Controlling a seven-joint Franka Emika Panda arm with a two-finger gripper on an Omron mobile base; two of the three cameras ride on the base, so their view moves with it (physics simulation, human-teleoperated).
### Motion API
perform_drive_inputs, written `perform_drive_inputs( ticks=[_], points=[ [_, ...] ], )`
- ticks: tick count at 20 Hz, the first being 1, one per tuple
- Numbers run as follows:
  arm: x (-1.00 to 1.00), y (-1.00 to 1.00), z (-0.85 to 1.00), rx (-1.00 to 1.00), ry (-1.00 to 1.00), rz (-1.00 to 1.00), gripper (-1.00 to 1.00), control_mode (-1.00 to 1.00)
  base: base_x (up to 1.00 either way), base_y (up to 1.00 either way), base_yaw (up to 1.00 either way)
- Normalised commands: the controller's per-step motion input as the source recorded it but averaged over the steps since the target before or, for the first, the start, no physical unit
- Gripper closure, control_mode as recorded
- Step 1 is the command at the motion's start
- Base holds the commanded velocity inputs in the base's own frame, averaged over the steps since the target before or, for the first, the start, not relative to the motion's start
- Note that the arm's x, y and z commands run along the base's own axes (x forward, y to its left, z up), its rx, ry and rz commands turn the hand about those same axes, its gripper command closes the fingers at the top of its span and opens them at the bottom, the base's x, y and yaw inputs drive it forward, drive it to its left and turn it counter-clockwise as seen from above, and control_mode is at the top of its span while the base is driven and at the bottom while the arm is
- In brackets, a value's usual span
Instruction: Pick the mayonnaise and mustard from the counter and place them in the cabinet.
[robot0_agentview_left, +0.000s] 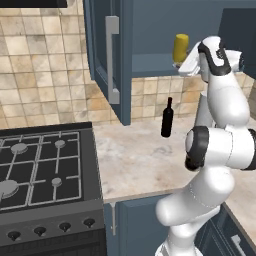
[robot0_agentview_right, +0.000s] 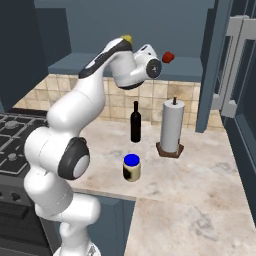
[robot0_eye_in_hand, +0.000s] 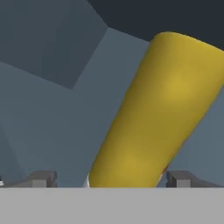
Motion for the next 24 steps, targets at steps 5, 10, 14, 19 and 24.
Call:
perform_drive_inputs(
  ticks=[5,10,14,19,24],
  points=[
    [0.04,-0.17,-0.01,0.01,-0.08,0.00,-1.00,-1.00,0.00,0.00,0.00],
    [0.00,-0.09,0.00,0.01,-0.09,0.00,-1.00,-1.00,0.00,0.00,0.00],
    [-0.15,-0.01,0.00,0.00,-0.11,0.00,-1.00,-1.00,0.00,0.00,0.00],
    [-0.82,-0.07,0.00,0.00,-0.15,0.00,-1.00,-1.00,0.00,0.00,0.00],
    [-0.85,-0.01,-0.09,0.00,-0.05,-0.01,-1.00,-1.00,0.00,0.00,0.00]
  ],
)
